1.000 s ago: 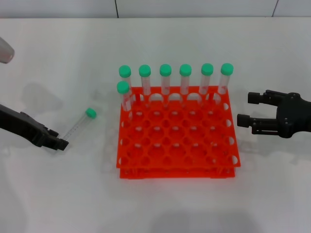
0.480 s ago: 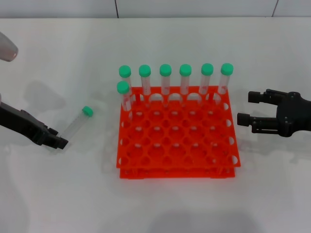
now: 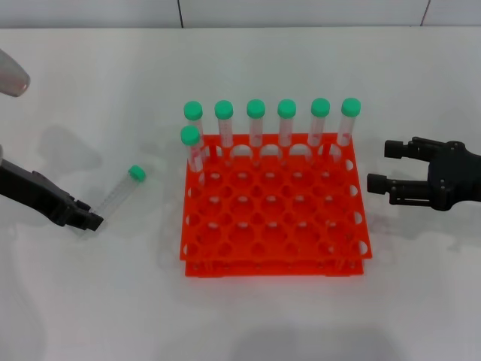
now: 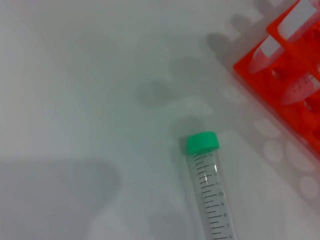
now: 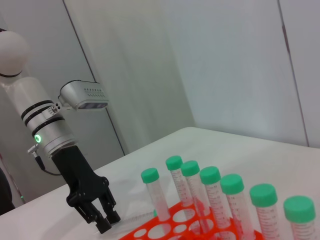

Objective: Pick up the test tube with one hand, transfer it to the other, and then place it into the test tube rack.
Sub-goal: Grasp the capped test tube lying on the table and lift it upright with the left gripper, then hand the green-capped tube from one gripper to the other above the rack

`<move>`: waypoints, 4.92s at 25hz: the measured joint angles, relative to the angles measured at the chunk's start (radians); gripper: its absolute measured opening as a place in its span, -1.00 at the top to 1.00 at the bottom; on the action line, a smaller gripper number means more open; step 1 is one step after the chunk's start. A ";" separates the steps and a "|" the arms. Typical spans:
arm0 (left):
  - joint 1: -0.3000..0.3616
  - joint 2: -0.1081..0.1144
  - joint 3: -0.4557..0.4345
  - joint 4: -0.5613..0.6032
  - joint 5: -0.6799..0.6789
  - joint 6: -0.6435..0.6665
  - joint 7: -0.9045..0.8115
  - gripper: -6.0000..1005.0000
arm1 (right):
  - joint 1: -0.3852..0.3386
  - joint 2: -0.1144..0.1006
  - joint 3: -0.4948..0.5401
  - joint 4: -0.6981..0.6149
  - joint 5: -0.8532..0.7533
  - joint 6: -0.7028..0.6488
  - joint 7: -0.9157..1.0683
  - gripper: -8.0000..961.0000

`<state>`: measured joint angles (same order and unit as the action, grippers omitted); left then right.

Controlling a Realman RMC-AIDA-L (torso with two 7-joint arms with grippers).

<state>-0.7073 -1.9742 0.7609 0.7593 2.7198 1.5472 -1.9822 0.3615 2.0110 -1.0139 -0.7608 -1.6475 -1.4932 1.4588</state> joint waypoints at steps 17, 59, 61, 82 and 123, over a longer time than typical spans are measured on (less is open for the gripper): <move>0.000 0.000 0.000 -0.003 0.000 -0.014 0.000 0.36 | 0.002 0.000 -0.001 0.000 0.000 0.002 0.000 -0.76; 0.003 0.015 -0.102 0.049 -0.031 -0.039 0.008 0.62 | 0.002 0.000 0.002 -0.008 0.011 0.014 -0.006 -0.76; 0.009 0.020 -0.134 0.070 -0.052 -0.038 0.015 0.62 | 0.001 0.000 0.002 -0.004 0.022 0.015 -0.014 -0.76; 0.092 -0.021 -0.143 0.087 -0.714 -0.111 0.246 0.62 | 0.004 -0.002 0.005 -0.014 0.045 0.028 -0.026 -0.76; -0.022 -0.099 0.076 -0.242 -0.912 -0.025 0.637 0.62 | -0.035 -0.012 0.106 -0.080 0.055 -0.085 -0.038 -0.76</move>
<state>-0.7291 -2.0735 0.8365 0.5175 1.8081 1.5225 -1.3451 0.3267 1.9989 -0.9079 -0.8406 -1.5922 -1.5779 1.4204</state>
